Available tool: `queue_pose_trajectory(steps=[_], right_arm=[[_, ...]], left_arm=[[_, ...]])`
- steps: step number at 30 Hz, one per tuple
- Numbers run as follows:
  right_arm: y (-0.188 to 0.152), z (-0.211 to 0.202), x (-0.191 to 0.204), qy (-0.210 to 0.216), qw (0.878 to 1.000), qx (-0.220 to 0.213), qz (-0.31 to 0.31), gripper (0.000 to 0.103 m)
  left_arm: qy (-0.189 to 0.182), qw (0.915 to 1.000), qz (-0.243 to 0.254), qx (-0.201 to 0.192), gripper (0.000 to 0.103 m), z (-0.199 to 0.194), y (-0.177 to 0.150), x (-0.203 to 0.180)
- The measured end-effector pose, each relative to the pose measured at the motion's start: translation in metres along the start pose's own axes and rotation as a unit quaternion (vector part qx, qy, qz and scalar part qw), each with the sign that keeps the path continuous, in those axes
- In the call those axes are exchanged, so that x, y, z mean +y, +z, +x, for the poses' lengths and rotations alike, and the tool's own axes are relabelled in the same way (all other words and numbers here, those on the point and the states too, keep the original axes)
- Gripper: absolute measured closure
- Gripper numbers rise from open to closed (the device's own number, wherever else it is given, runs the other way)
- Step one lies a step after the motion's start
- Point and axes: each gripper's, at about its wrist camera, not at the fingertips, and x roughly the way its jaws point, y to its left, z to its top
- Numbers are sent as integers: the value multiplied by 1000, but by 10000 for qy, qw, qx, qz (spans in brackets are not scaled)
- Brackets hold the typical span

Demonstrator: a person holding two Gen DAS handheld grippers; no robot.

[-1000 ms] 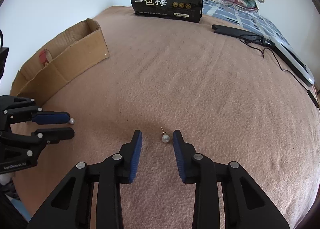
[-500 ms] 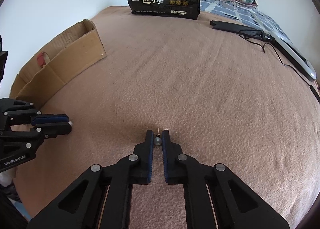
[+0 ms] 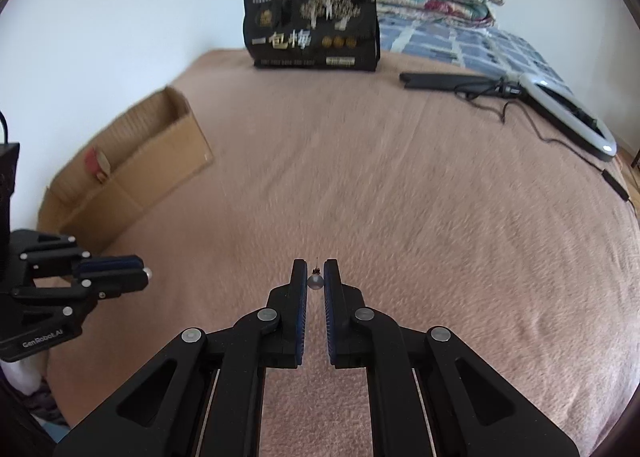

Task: Organize jewelry
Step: 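Close the right tool on the pearl earring, then carry the pearl earring into the box with the right tool and open it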

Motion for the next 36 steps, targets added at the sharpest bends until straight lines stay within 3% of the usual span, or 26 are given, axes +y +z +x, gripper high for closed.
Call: queue_pose_trajectory(steps=[10,17,36], right_arm=[[21,-33,27,137,9987,-476,-73,96],[35,-48,58,401,9964,-713,-211,96],[63,-29,148,998,9903,-723,-641,96]], left_arm=[[-36,9982,-268,-543,98,-43,15,16],[217,9949,-480,-866,98,-73,19,46],[655,9882,-1034,-916,98,-97,45,147]])
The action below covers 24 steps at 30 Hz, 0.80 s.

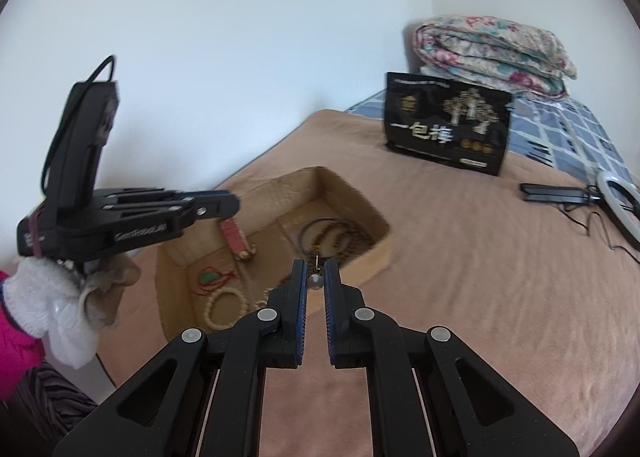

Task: Organize jewelry
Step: 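Carry the pearl earring into the box with the right tool and open it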

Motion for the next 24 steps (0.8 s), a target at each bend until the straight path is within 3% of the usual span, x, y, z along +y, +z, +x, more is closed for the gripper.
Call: queue_pose_trajectory(steps=[16,24], right_arm=[[8,40,44,349,9990,186,-226,96],[7,44,50,321,9988,250,-289,96]], left_arm=[[-62,9998,-200,48,97,6,1,17],[-76,9996,-260,69,97,8,1,18]])
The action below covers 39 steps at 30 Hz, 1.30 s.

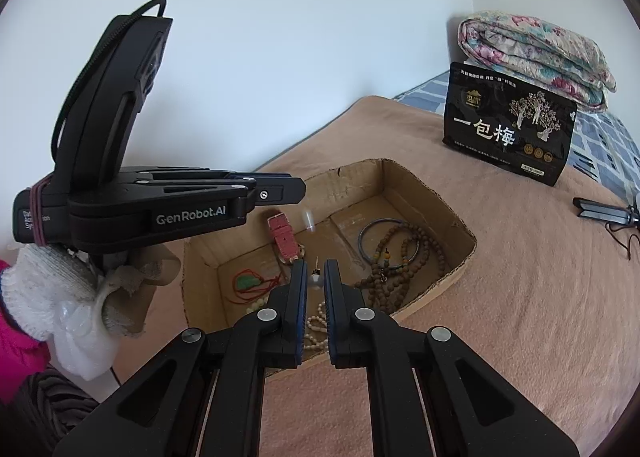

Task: Organize jewelry

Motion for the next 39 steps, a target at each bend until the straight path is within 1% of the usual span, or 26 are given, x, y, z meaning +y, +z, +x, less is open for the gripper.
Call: queue_pose_trajectory(steps=[1,2,3,4,5,7,9,15,21,30,36,39], right_arm=[[0,1,-1,2,10000,14,13,92],[0,1,-2,4,10000,19,30,80],[0,1,-2,5,10000,9,51,72],[0,0,-3,8,10000,-29,77,62],[0,-1,-4,2,9999,-58,92,60],[1,-2,-5,-19,9999,-64,97,60],[1,-3,-5,-49,9999,-63,85,60],[-2,-7,-6,-126,9999,-11,109,60],[-4,-19,-5,-210,9997,-27,113,59],[-8,-47,-5,-382,9992,-120,60,59],[-12,-67,-10,-491,9986,-203,60,59],[-14,-76,-13,-561,9981,-233,103,59]], left_arm=[[-2,10000,2,4,97,-1,0,0],[24,10000,15,10,97,0,0,-1],[38,10000,24,17,97,-1,0,-2],[47,10000,31,29,97,0,0,-3],[69,10000,37,39,97,0,-1,-3],[101,9999,31,43,95,0,-1,-4],[128,9999,-2,9,86,-3,-1,-3],[155,9998,-44,-73,86,-12,-1,-2],[280,9994,32,-191,86,-29,-7,-7],[369,9981,18,-496,86,-67,-17,-18],[474,9960,143,-750,86,-97,-28,-34],[488,9954,169,-813,86,-108,-34,-41]])
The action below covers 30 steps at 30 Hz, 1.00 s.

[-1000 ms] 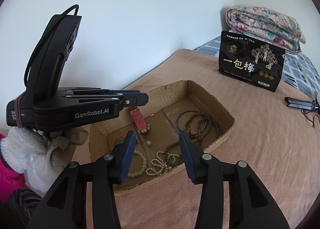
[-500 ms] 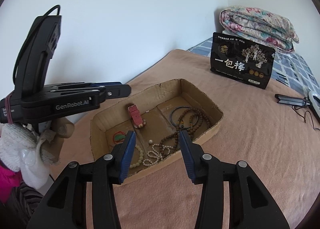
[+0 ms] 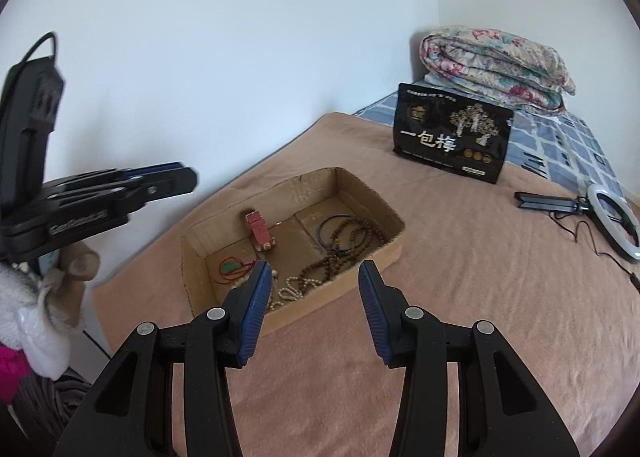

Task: Organize jewelry

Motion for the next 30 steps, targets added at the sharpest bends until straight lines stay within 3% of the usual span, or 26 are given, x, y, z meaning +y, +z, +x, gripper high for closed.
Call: queue_pose_trajectory(steps=[2,5,8,11,12,14,21,25,27,30], right_arm=[[-1,-5,-3,-89,10000,-21,23,56],[-4,-15,-9,-188,9998,-97,71,43],[-6,-23,-14,-269,9995,-145,78,43],[-9,-30,-20,-317,9993,-168,124,42],[-10,-31,-22,-339,9992,-167,147,42],[-13,-35,-25,-406,9989,-174,182,34],[-20,-41,-35,-654,9973,-200,261,23],[-25,-42,-41,-781,9963,-202,311,23],[-27,-42,-45,-776,9961,-183,371,23],[-29,-43,-48,-797,9957,-195,423,23]], left_arm=[[91,9999,48,-23,86,-8,-5,-5],[163,9997,146,-51,85,-17,-11,-14],[268,9993,229,-149,56,-28,-18,-23],[327,9988,267,-230,48,-36,-23,-30],[332,9989,257,-228,40,-37,-25,-31],[367,9988,220,-224,31,-40,-28,-35],[450,9978,388,-297,19,-50,-37,-55],[571,9964,519,-337,18,-54,-42,-68],[569,9967,495,-293,6,-53,-43,-71],[571,9967,454,-361,3,-55,-44,-73]])
